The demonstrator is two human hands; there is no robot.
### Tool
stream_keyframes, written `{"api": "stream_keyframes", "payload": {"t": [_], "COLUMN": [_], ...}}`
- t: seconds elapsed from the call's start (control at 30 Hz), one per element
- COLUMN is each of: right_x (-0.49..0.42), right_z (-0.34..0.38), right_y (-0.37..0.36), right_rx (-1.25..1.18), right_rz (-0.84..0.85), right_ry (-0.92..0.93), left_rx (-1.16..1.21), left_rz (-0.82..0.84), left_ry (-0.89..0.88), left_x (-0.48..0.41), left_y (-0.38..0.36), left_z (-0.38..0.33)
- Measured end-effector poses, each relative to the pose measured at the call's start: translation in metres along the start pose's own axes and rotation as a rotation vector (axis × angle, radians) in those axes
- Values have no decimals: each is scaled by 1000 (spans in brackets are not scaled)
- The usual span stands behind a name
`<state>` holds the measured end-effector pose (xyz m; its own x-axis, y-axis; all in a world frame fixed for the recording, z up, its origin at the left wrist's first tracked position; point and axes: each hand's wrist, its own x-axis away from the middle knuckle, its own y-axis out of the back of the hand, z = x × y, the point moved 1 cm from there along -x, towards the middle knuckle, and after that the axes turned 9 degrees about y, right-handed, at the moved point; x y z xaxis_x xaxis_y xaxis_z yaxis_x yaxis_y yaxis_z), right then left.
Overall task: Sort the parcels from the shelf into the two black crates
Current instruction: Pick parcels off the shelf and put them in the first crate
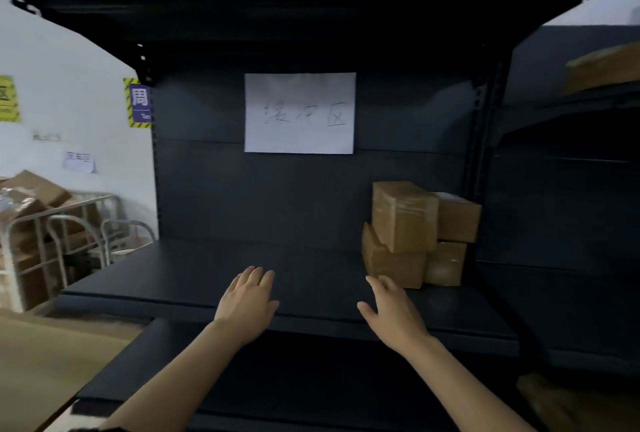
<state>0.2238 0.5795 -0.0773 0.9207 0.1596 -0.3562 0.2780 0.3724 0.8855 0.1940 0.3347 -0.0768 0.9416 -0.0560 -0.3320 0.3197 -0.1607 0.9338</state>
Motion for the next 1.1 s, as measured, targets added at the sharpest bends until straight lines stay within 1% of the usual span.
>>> {"api": "stream_keyframes", "payload": {"t": [0.3, 0.47, 0.57, 0.67, 0.77, 0.83, 0.9, 1.0, 1.1], "right_x": [9, 0, -10, -24, -44, -58, -70, -84, -94], "right_z": [-75, -99, -113, -127, -141, -146, -149, -149, -145], "right_y": [49, 65, 67, 66, 68, 69, 67, 61, 56], "right_rx": [34, 28, -79, -215, -308, -380, -461, -528, -615], "right_rz": [-116, -166, -193, -221, -242, -229, -201, -201, -306], "right_ry": [-167, -223, -281, -330, -389, -428, -459, -441, -392], "left_rx": [86, 207, 299, 455, 615, 645, 639, 674, 767], "left_rz": [17, -39, -68, -62, -10, 48, 97, 118, 89], "left_ry": [-163, -246, -294, -274, -223, -213, -240, -294, -325], "left_x": [-43, -75, -101, -132, -159, -174, -184, -190, -188], "left_y": [-7, 4, 14, 23, 25, 22, 16, 10, 7], "left_z": [-95, -140, -168, -193, -209, -215, -218, -215, -204]}}
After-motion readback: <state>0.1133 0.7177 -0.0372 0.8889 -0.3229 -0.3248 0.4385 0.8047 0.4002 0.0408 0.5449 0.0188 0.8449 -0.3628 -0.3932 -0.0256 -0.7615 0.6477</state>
